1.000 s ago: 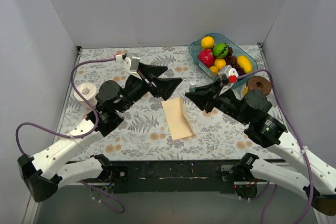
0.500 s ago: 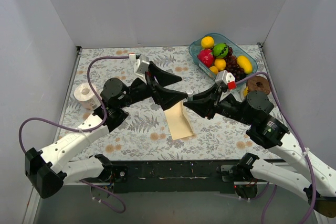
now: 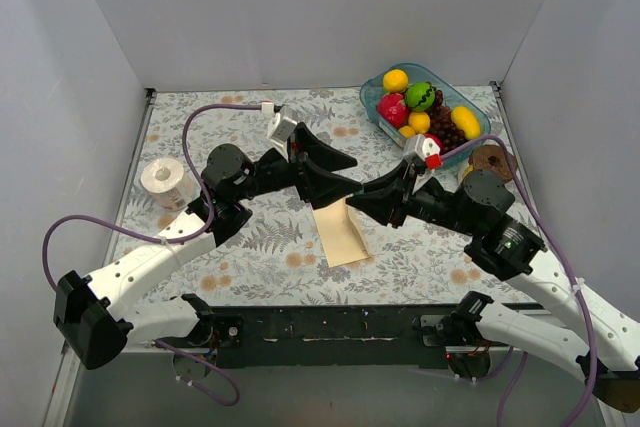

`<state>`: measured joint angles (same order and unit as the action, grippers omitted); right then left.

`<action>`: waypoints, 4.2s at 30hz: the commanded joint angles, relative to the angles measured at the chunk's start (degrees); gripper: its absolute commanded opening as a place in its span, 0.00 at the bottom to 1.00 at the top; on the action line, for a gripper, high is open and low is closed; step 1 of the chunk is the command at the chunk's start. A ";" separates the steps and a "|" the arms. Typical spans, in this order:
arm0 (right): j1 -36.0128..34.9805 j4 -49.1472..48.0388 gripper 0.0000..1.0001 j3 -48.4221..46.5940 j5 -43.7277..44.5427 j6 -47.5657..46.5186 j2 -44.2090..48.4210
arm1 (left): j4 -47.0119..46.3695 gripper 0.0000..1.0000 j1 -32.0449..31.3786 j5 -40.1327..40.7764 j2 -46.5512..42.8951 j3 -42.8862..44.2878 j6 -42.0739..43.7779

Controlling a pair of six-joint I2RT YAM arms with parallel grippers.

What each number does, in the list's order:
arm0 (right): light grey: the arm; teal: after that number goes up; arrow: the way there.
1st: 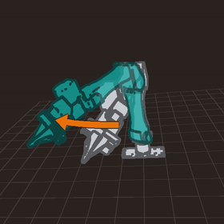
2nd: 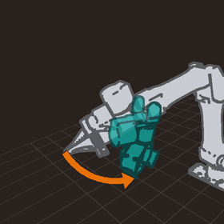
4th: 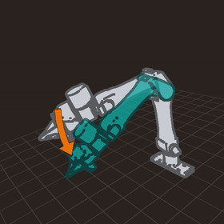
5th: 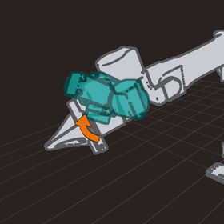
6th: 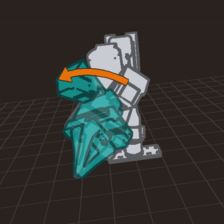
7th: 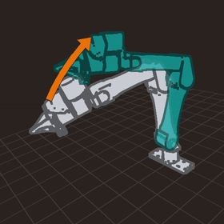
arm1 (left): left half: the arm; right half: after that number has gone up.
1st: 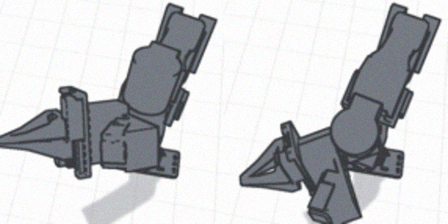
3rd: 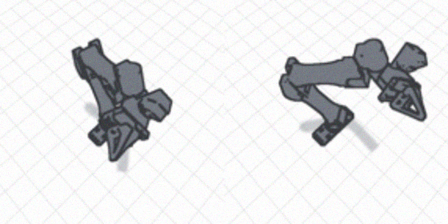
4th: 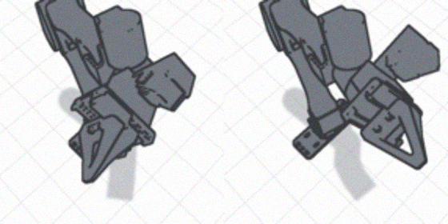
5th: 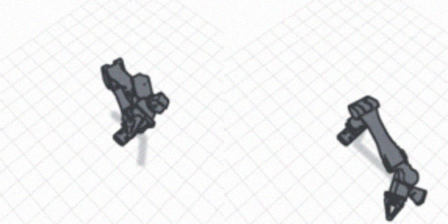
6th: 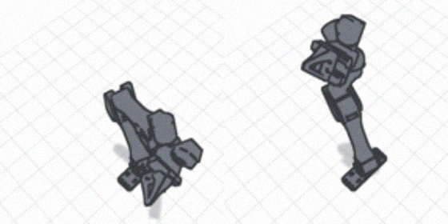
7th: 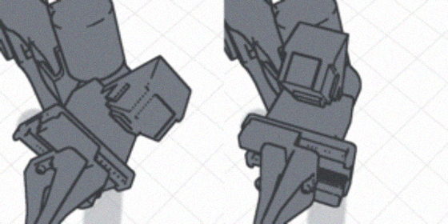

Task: Place the letter into the envelope and seal it
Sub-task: Screw the solid glue, then fold the envelope flap into the envelope.

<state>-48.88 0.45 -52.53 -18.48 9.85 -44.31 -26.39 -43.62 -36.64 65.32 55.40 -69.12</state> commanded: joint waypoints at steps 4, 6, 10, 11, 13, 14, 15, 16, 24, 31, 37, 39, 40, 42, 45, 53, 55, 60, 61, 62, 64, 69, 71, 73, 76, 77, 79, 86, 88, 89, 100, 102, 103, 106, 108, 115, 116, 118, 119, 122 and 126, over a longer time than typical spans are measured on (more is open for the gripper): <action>0.02 -1.77 0.01 -0.47 -2.61 0.00 -0.95 | -2.96 0.66 0.29 -0.53 -0.63 2.00 -0.57; 0.01 -2.20 0.01 -0.38 -2.79 0.09 -0.86 | -2.44 0.61 0.29 -1.14 -0.46 2.17 -0.40; 0.02 -2.56 0.01 -0.46 -2.44 0.17 -0.77 | -2.70 0.55 0.29 -2.99 0.25 1.91 -0.84; 0.02 -2.64 0.01 -0.38 -2.52 0.17 -0.69 | -2.87 0.55 0.29 -3.26 0.33 1.73 -1.01; 0.02 -2.65 0.01 -0.29 -2.35 0.17 -0.60 | -2.96 0.54 0.29 -3.52 0.25 1.38 -1.10; 0.10 -2.65 0.01 -0.29 -2.18 0.09 -0.42 | -2.88 0.54 0.29 -3.52 0.25 1.29 -1.10; 0.10 -2.56 0.01 -0.20 -2.09 0.17 -0.25 | -2.79 0.54 0.29 -3.52 0.16 1.12 -1.10; 0.10 -2.73 0.01 -0.11 -2.09 0.17 -0.33 | -2.70 0.54 0.29 -3.52 0.16 1.03 -1.02; 0.10 -2.29 0.01 -0.20 -1.74 0.52 -1.47 | -1.30 0.00 0.29 -2.21 1.04 2.08 -0.93; 0.02 2.01 0.01 -5.37 16.70 5.26 -9.90 | 15.91 0.00 -1.37 20.25 3.93 10.23 5.57; -3.67 5.88 0.01 -16.01 34.83 9.32 -22.65 | 28.06 0.44 -11.04 51.90 9.47 18.42 12.96; -3.76 5.10 0.01 -16.82 31.60 9.31 -23.71 | 27.63 0.98 -11.40 52.99 9.13 18.00 11.04; -3.68 3.44 0.01 -16.12 31.23 9.31 -23.10 | 26.93 0.98 -11.32 55.34 8.25 17.21 10.68; -2.54 2.46 0.01 -12.01 31.14 9.49 -20.03 | 22.48 0.98 -11.06 56.85 5.63 12.56 10.68; 2.27 5.08 0.01 -5.59 30.96 11.59 -15.20 | 18.58 0.98 -7.29 53.53 -0.09 4.74 8.66; 17.15 12.74 0.01 7.26 14.18 12.05 -15.18 | 15.51 0.84 1.96 38.06 0.15 -13.01 4.35; 17.51 10.90 0.01 8.93 11.99 10.90 -16.06 | 10.41 0.67 1.96 34.20 0.95 -18.62 4.00; 17.77 8.00 0.01 9.64 7.50 8.79 -22.65 | 2.42 0.00 1.87 30.85 6.73 -23.23 2.06; 17.77 6.86 0.01 9.56 7.32 8.70 -23.61 | 1.79 0.00 1.95 30.06 7.62 -23.58 2.24; 17.77 6.24 0.01 9.55 7.14 8.52 -25.54 | 1.17 0.00 1.96 29.53 8.41 -23.58 2.32; 17.77 4.57 0.01 9.38 7.05 8.09 -27.57 | -0.67 0.00 1.96 29.00 10.79 -23.76 2.59; 17.95 3.42 0.01 7.19 5.57 7.29 -36.27 | -3.75 0.00 1.96 24.78 15.36 -23.93 3.29; 17.95 1.94 0.01 7.09 4.95 7.47 -39.16 | -4.80 0.00 1.95 23.73 17.47 -24.54 2.85; 18.03 0.87 0.01 7.18 3.81 7.73 -40.58 | -6.56 0.00 1.96 23.11 18.70 -25.86 2.07; 17.95 0.08 0.01 7.09 2.40 8.26 -42.08 | -8.50 0.00 1.96 23.81 20.28 -27.88 0.92; 17.95 0.08 0.01 6.83 2.14 8.26 -42.60 | -9.28 0.00 1.96 24.16 21.16 -28.32 0.57; 17.95 0.25 0.01 6.48 1.43 8.17 -42.96 | -9.90 0.00 1.96 24.34 22.30 -29.20 0.31; 17.95 1.48 0.01 6.04 0.20 8.08 -42.70 | -14.29 0.00 1.96 22.85 27.75 -30.70 -0.66; 17.95 1.57 0.01 6.30 -0.59 8.35 -42.52 | -14.91 0.00 1.95 22.58 28.98 -30.87 -0.93; 17.95 1.49 0.01 6.30 -0.85 8.43 -42.52 | -15.44 0.00 1.96 22.41 29.16 -31.22 -1.19; 17.68 0.08 0.01 8.32 -6.12 10.45 -43.57 | -16.59 0.00 1.96 22.05 29.95 -32.37 -1.72; 17.59 -2.37 0.01 9.20 -7.79 11.42 -43.49 | -16.94 0.00 1.96 21.88 30.22 -32.54 -1.98; 17.59 -2.99 0.01 9.64 -8.23 11.77 -43.49 | -17.02 0.00 1.96 21.88 30.30 -32.54 -2.07; 17.51 -5.71 0.01 12.10 -9.99 13.35 -43.66 | -17.38 0.00 1.95 21.70 30.66 -32.63 -2.42; 17.51 -7.56 0.01 14.38 -11.22 14.06 -43.75 | -17.55 0.00 1.96 21.61 30.66 -32.63 -2.51; 17.51 -18.80 0.01 21.15 -15.35 18.27 -45.33 | -17.82 0.00 1.96 21.26 31.18 -32.63 -2.68; 17.59 -20.82 0.01 21.77 -15.79 19.06 -45.51 | -17.82 0.00 1.96 21.18 31.36 -32.63 -2.77; 17.51 -21.89 0.01 22.82 -15.89 19.42 -46.30 | -17.99 0.00 1.96 21.09 31.36 -32.72 -3.03; 17.51 -22.15 0.01 23.00 -15.71 19.51 -46.47 | -17.91 0.00 1.96 21.17 31.19 -32.72 -3.04; 17.51 -21.90 0.01 23.62 -14.92 19.25 -46.83 | -17.47 0.00 1.96 21.96 29.79 -32.63 -2.86; 17.59 -19.09 0.01 23.71 -12.64 17.41 -46.22 | -15.36 0.00 1.96 22.75 26.28 -29.31 -1.11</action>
<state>-31.14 -19.77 -29.76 -33.08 28.62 -89.84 -44.31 -41.69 -14.79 95.88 23.33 -72.12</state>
